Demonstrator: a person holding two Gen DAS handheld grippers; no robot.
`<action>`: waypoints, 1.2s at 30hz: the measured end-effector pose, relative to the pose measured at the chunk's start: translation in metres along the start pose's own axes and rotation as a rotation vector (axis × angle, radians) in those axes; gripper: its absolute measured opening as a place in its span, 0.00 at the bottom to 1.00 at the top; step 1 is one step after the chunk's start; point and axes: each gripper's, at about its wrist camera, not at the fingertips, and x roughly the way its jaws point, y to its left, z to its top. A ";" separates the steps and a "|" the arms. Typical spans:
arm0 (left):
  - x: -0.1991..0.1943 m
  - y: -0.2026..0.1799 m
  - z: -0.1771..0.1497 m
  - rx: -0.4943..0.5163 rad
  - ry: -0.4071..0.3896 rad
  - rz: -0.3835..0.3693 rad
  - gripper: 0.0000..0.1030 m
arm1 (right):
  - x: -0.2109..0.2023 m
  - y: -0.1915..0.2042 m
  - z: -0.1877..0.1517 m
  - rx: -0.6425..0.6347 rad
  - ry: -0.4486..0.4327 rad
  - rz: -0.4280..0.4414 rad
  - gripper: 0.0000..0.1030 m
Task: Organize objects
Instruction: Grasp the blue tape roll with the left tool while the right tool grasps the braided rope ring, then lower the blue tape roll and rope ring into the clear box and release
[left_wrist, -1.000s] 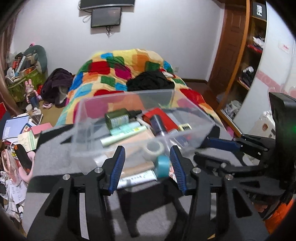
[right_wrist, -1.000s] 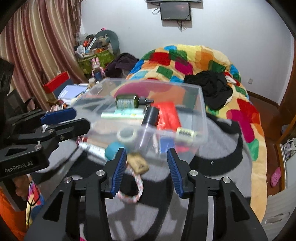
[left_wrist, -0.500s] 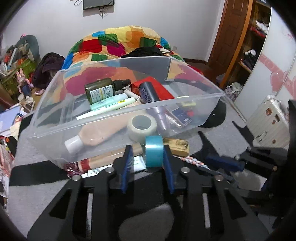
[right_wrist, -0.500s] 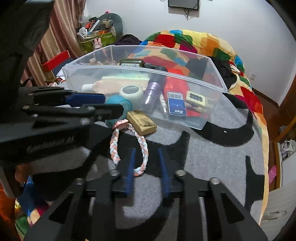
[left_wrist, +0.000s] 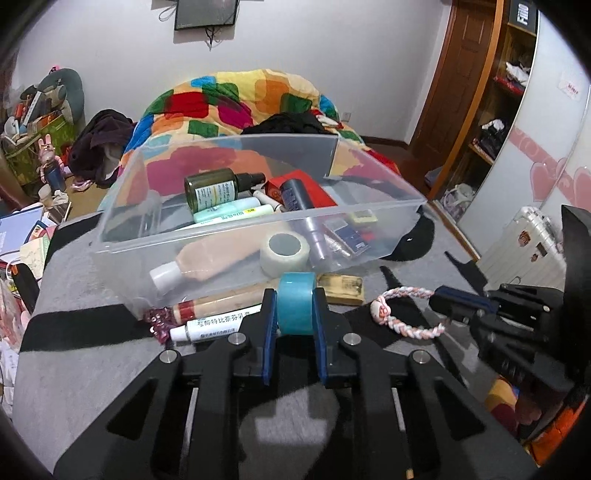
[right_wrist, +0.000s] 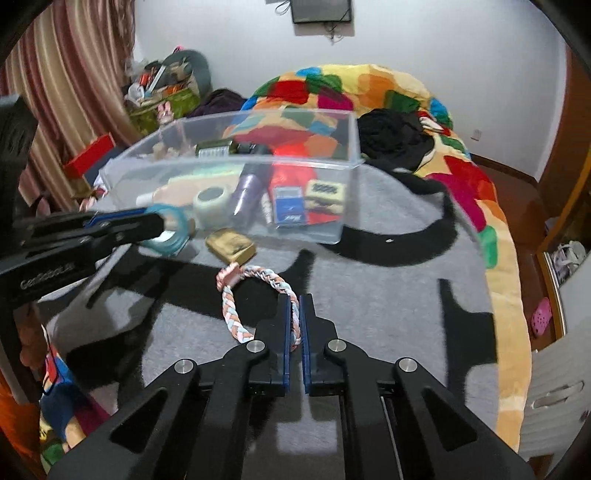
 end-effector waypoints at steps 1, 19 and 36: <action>-0.005 0.000 0.000 -0.001 -0.009 -0.001 0.17 | -0.004 -0.001 0.001 0.004 -0.009 0.002 0.04; -0.060 0.014 0.017 -0.045 -0.144 0.014 0.17 | -0.057 0.028 0.037 -0.060 -0.169 0.038 0.03; -0.053 0.052 0.060 -0.076 -0.167 0.142 0.17 | 0.003 -0.005 -0.011 0.012 0.065 -0.027 0.28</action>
